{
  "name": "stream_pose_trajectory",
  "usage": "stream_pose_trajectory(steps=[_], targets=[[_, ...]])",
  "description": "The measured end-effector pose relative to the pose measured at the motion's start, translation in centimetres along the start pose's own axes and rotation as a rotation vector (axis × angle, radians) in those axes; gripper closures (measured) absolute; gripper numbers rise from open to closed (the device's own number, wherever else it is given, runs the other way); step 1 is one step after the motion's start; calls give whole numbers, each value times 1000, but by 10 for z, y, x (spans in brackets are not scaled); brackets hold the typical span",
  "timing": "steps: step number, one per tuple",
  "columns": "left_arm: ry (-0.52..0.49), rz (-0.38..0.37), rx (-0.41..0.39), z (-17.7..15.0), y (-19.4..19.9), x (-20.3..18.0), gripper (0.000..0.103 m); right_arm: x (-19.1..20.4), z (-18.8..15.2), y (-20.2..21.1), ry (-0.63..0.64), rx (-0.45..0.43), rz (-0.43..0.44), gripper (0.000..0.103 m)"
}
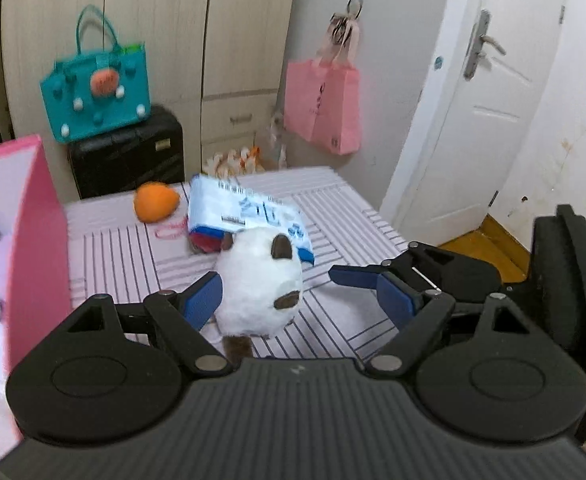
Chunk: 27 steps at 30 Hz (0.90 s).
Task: Organize soft objects
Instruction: 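Close the left tool on the white-and-brown plush while the right tool clamps its other side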
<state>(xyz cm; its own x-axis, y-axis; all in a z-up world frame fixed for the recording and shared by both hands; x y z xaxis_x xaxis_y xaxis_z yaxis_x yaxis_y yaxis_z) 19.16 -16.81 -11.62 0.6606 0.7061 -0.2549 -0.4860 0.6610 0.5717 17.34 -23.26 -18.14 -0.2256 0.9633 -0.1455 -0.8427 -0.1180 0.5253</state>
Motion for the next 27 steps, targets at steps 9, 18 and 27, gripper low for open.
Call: stream_pose_trajectory(steps=[9,18,27], targets=[[52,52,-45,0,-20,15,21,-11,4,-8,-116,8,39,15],[79,54,-33,-4,-34,24,32,-6,3,-20,-117,31,43,16],[62,43,4,-9,-37,24,50,-4,0,-19,-123,32,54,33]])
Point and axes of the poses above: each gripper's, at about its wrist camera, not at the fingertips, and y roughly against the way its jaws point, x to its left, z to its top, the point moved 5 cm from there along -y, roughly the way its jaws point, and after that the axes turned 8 degrees about -z, right-handed, at the moved point
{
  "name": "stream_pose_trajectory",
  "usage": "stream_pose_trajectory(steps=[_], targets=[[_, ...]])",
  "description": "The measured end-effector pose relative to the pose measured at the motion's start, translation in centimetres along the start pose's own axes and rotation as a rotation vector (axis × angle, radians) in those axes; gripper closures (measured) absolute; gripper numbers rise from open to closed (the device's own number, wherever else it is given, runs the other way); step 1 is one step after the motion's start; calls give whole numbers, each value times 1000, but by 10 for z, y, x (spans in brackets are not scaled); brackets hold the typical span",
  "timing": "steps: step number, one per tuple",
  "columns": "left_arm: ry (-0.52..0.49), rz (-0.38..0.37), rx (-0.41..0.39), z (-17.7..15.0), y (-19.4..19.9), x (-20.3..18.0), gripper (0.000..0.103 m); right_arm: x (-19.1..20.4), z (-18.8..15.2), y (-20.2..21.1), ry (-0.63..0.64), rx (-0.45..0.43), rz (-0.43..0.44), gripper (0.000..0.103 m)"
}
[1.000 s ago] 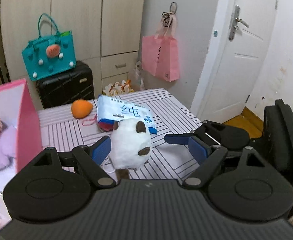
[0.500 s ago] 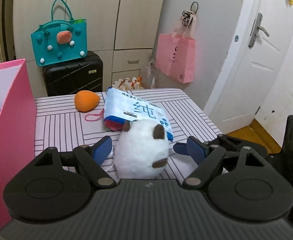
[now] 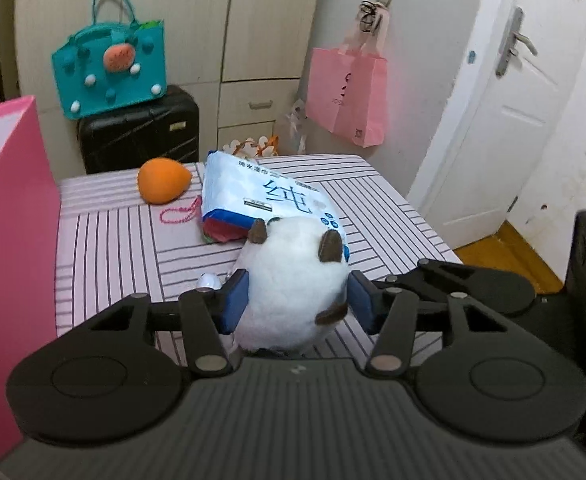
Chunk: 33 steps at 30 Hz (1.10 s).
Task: Organize soft objects
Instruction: 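Close the left tool on the white-and-brown plush while the right tool clamps its other side, then lift and carry the white-and-brown plush over the pink shoebox with both tools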
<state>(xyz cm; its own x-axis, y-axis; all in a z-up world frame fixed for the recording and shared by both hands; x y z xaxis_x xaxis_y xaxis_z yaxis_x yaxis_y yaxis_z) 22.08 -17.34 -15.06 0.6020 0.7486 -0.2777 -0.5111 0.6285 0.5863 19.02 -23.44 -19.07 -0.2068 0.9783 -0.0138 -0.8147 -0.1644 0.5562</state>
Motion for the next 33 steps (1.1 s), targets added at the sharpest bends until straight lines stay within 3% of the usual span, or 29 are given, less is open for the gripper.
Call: stream_pose_trajectory(steps=[2,11,21,33], targets=[[3,22,3,-1,-2,0,50,0,1,-1,0,-7,-13,39],[4,64,-24,-6,0,-6,50,4,1,4,-22,-16,-40,43],[78,7,-27,-16,18,-9,50,13,-3,26,-84,3,-35,42],[122,-49,-13,-31,47,-16,50,30,-9,57,-32,1,-65,42]])
Point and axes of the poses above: each gripper's, at about its wrist camera, not at the fingertips, and y roughly against the way its jaws point, x to its left, z to its top, the point moved 5 cm from there along -y, roughly the way its jaws point, and after that the axes turned 8 degrees about -z, right-handed, at the moved point
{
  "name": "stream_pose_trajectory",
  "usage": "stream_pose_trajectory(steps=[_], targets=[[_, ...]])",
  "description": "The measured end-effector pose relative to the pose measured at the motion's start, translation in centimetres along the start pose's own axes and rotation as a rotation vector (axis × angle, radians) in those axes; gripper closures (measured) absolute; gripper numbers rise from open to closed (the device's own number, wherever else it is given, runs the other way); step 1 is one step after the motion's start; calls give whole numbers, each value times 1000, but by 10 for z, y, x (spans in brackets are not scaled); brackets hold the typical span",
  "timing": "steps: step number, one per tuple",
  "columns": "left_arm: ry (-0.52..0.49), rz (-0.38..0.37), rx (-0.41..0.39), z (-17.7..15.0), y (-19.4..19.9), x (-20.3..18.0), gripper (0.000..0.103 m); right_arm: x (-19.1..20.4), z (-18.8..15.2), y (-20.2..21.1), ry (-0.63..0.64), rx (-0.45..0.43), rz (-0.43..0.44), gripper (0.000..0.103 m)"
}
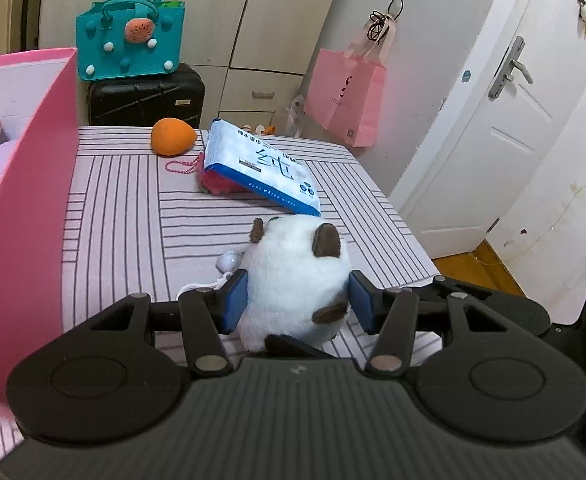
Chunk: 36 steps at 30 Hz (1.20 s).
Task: Organize soft objects
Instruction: 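Lift and carry the white-and-brown plush over the pink shoebox with both tools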
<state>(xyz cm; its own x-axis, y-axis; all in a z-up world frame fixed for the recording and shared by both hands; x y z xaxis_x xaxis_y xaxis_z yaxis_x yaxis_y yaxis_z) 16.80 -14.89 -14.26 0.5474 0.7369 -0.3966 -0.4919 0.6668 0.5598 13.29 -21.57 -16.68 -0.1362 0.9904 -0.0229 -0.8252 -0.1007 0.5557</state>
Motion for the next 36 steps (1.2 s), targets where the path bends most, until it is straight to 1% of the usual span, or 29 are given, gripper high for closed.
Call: stream_pose_trajectory(steps=[5,11,15,21,27,32,36], targets=[[-3,-18,-4,-4,15,-3,50,6,0,13,-3,0,14,42],[-9,-40,-16,-17,34,-5,50,7,-5,26,-6,-7,87,42],[7,-82,-8,-21,45,-5,50,12,-4,38,18,-5,95,42],[11,-141,2,-28,60,-6,50,24,-1,56,97,24,77,42],[23,-168,-11,-32,77,-5,50,36,6,69,183,41,76,42],[-5,-168,-22,-29,93,-6,50,48,15,82,245,35,79,42],[-32,-152,-44,-27,105,-9,50,60,25,92,303,25,69,42]])
Point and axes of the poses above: each gripper's, at about its wrist camera, not at the fingertips, and y roughly against the way its jaws point, x to its left, z to its top, the point moved 5 cm from there along -y, roughly the way its jaws point, and after that the axes turned 8 degrees about -z, right-handed, at the moved point
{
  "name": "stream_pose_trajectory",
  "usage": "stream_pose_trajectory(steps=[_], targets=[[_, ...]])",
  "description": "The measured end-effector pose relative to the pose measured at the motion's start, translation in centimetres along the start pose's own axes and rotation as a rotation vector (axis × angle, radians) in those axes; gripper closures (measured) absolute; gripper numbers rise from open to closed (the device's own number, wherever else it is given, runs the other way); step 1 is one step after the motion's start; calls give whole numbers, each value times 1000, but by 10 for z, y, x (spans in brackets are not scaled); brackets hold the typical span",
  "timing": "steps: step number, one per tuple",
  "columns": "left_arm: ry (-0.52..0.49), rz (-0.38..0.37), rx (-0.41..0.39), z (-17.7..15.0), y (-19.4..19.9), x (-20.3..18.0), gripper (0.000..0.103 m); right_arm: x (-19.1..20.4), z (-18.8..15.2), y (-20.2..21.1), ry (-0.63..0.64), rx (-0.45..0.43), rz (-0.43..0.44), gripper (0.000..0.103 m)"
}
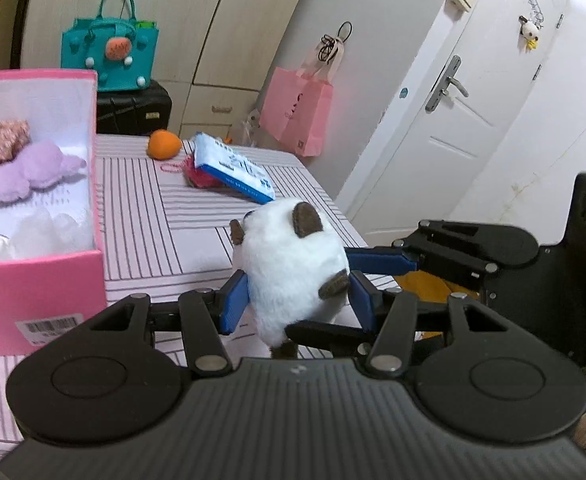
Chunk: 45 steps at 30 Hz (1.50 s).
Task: Organize soft objects
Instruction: 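Lift and carry the white-and-brown plush over the pink shoebox with both tools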
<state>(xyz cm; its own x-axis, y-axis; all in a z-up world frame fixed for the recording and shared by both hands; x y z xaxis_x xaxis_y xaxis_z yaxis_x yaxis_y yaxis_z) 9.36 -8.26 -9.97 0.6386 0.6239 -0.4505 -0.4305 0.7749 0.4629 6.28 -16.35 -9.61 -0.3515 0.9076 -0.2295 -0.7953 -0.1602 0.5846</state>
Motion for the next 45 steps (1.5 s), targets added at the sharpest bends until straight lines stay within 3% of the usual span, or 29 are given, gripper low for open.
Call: stream_pose_trajectory(steps=[11,19,24,35,45], targets=[[13,-16,-97,27,54,13,50,22,53,15,123,-49,14,42],[49,32,-46,41,83,21,50,43,87,22,192,-34,64,42],[47,76,-58,46,100,24,50,55,101,22,220,-46,89,42],[49,126,-119,61,121,48,50,68,132,0,245,-65,114,42],[96,167,-174,85,115,92,50,67,159,-44,240,-106,144,42]])
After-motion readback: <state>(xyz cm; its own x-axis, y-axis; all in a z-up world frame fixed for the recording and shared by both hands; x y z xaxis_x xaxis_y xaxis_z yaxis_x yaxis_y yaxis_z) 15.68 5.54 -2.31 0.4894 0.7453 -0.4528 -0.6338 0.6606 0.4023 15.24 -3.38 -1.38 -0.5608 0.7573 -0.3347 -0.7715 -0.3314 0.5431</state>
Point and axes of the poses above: each gripper's, at about its wrist camera, not at the fingertips, and y roughly against the way its jaws point, x to its left, z to its top, the point moved 5 cm from there along -y, roughly the way its jaws point, and after that the axes turned 8 degrees about -z, right-handed, at the moved point
